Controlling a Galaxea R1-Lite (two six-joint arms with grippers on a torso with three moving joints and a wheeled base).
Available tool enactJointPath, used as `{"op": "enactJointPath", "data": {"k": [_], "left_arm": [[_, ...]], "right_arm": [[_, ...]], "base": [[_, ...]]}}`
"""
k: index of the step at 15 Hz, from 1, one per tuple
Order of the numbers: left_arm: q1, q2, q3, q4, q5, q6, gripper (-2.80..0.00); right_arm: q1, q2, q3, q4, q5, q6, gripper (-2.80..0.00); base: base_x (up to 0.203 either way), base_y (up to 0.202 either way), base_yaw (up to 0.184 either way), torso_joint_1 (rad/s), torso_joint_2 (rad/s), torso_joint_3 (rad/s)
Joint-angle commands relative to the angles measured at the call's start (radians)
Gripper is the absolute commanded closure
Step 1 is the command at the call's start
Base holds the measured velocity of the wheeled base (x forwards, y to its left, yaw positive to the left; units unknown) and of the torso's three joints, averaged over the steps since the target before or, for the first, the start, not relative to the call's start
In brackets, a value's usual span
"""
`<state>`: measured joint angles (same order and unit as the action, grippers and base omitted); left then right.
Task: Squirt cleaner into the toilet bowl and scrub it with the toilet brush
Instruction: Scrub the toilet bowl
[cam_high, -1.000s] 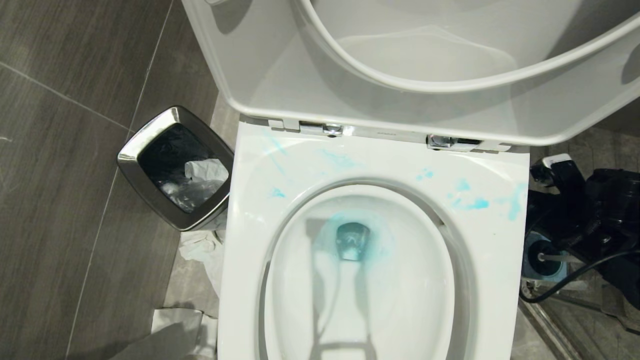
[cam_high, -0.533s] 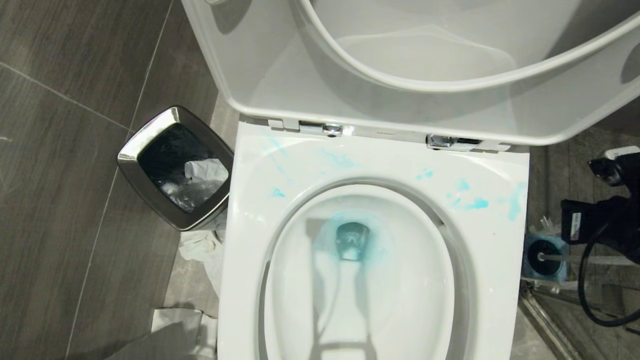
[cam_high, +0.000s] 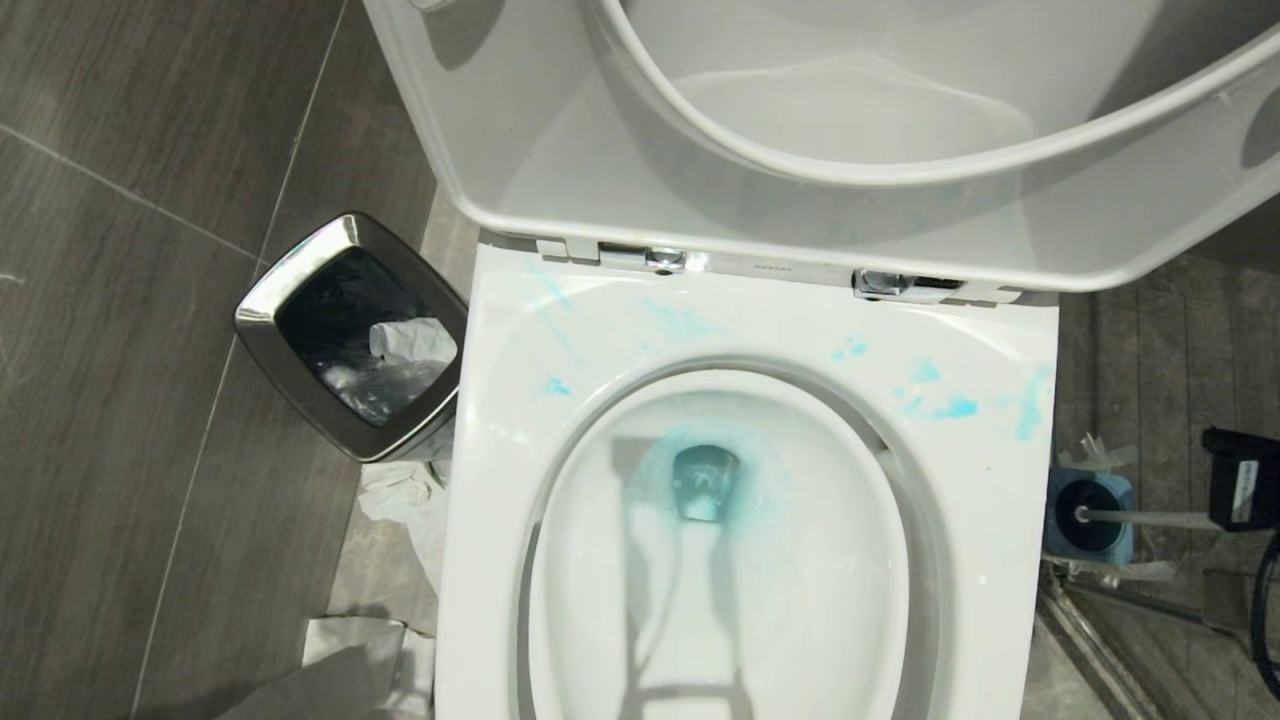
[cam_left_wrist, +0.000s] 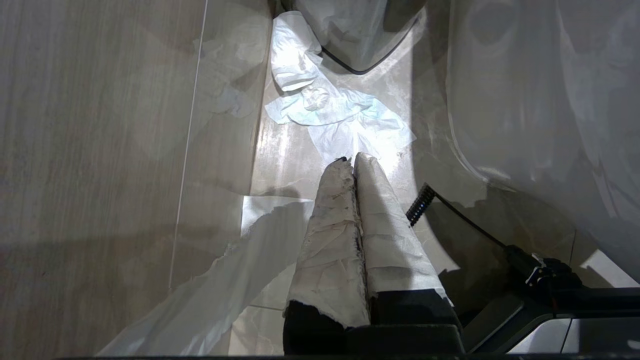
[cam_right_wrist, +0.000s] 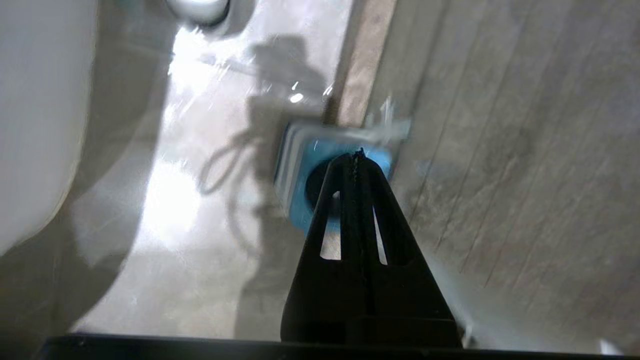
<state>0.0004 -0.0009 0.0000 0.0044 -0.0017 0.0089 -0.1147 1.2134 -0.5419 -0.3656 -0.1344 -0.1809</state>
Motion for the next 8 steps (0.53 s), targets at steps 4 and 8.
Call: {"op": "enactJointPath", "data": {"k": [4,8], "left_arm": [[0.0,0.001,0.002,0.0,0.0,-0.001,0.0],[0.0,0.001,0.002,0.0,0.0,0.0,0.0]], "right_arm": [[-0.195,-0.34,0.202,0.143,0.351,-0.077,0.0],[-0.218,-0.449,0.354,0.201,0.399,-0.091,-2.8]], "base": [[0.0,0.0,0.0,0.0,0.0,0.0],[0.0,0.0,0.0,0.0,0.0,0.0]]}}
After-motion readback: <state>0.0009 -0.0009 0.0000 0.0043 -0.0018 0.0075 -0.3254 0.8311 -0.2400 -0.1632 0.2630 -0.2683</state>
